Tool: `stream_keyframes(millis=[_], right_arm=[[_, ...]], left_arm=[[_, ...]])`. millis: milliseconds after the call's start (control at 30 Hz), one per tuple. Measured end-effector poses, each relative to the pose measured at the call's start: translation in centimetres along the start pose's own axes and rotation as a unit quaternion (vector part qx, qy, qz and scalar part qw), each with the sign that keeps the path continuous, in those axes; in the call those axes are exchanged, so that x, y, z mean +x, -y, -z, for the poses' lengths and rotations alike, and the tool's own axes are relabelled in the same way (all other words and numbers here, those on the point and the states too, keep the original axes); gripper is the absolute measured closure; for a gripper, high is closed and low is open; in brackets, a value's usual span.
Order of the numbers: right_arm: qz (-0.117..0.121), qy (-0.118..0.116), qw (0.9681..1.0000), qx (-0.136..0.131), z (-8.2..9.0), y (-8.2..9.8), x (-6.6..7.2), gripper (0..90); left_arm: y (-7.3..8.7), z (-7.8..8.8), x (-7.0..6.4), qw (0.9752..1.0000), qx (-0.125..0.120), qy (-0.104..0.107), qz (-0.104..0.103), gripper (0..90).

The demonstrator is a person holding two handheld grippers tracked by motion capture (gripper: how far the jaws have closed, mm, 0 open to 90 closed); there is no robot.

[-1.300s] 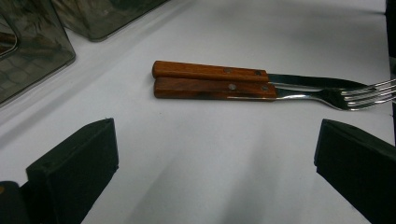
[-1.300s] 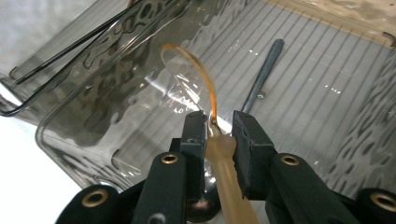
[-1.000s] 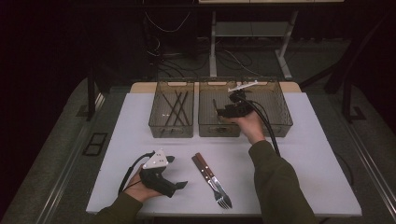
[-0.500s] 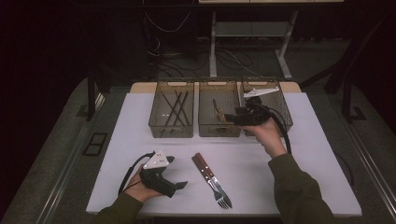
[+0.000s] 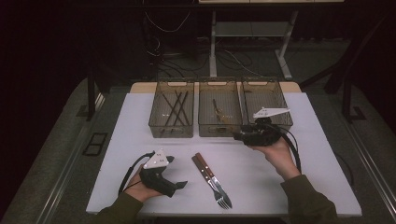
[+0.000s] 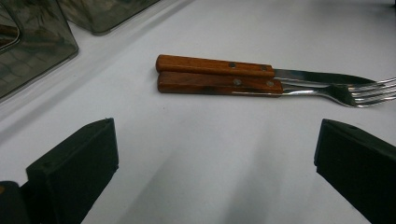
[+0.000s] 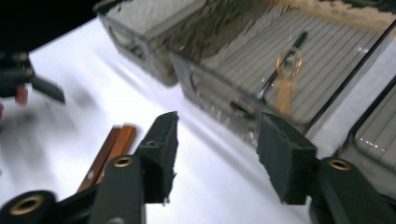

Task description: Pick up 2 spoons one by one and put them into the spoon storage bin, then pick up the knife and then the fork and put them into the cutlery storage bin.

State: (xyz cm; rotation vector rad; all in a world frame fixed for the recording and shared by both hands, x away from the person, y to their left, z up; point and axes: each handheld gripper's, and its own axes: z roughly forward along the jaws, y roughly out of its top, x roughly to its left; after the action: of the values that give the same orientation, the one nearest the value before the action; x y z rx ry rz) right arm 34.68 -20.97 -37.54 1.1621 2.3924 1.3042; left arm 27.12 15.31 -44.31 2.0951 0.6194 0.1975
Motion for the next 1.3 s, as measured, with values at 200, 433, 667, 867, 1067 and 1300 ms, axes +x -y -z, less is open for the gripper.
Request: stream_keyframes(millis=[200, 433, 667, 867, 1067, 1300], right_arm=[[0.02, -0.008, 0.9997, 0.015, 0.6, 1.8, 0.8, 63.4], [0.032, -0.029, 0.9986, 0.032, 1.1, 3.4, 1.7, 78.3], [0.062, -0.052, 0.9955, 0.05, 1.0, 4.9, 3.4, 89.9], [0.077, -0.075, 0.992, 0.066, 0.2, 5.6, 5.0, 89.9], [0.092, -0.094, 0.9877, 0.084, -1.1, 5.9, 6.8, 89.9], [0.117, -0.121, 0.9803, 0.103, -2.5, 6.4, 9.2, 89.9]], left_arm=[[0.0, 0.0, 0.0, 1.0, 0.0, 0.0, -0.001, 0.0], [0.0, 0.0, 0.0, 1.0, -0.001, 0.0, 0.0, 0.0], [0.0, 0.1, -0.1, 1.0, 0.002, -0.001, -0.004, 0.0], [0.0, 0.1, 0.0, 1.0, 0.003, -0.001, -0.005, 0.0], [0.0, 0.1, -0.1, 1.0, 0.001, -0.001, -0.004, 0.0], [0.0, 0.1, -0.1, 1.0, 0.005, -0.002, -0.008, 0.0]])
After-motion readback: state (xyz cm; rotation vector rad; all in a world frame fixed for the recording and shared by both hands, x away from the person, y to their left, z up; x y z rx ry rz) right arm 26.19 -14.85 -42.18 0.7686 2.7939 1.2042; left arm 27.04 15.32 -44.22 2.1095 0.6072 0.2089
